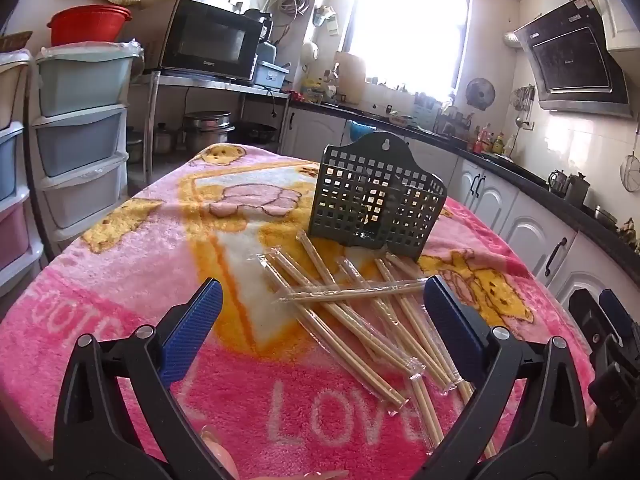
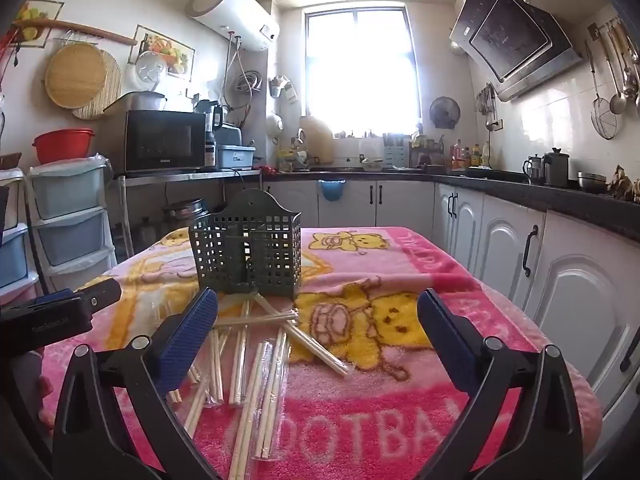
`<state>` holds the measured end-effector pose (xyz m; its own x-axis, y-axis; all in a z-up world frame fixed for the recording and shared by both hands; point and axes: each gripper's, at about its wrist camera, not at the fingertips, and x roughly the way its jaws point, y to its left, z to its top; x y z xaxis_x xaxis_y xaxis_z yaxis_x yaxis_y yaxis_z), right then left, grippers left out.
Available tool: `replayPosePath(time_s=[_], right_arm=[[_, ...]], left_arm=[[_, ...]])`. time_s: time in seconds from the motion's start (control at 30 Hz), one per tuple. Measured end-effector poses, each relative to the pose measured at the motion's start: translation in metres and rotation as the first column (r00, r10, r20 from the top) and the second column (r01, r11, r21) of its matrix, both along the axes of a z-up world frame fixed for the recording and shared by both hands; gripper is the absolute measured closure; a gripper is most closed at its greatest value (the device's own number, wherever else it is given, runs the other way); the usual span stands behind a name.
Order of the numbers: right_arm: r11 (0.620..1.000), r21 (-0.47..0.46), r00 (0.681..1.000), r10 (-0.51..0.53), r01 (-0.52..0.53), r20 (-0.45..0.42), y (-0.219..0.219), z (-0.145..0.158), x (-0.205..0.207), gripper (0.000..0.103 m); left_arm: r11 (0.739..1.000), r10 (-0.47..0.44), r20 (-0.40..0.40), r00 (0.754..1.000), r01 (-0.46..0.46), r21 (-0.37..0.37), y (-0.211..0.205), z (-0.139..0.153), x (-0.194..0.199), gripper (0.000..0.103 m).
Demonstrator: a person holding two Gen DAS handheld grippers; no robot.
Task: Organize utensils
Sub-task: 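Move both tools toward the wooden chopsticks lying beside the green caddy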
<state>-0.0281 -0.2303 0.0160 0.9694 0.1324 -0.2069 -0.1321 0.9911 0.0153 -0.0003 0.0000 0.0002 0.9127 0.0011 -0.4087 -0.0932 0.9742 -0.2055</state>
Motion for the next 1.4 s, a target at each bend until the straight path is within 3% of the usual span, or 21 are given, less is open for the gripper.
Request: replayPosePath(time_s=[1.4], right_arm=[[1.0,0.001,1.0,0.005,-0.005,0.03,0.0,0.005,-0.004,0.006]], left_arm=[[1.0,0.0,0.054,0.999,-0.001,0.006,0.002,0.008,-0.006,0.01]])
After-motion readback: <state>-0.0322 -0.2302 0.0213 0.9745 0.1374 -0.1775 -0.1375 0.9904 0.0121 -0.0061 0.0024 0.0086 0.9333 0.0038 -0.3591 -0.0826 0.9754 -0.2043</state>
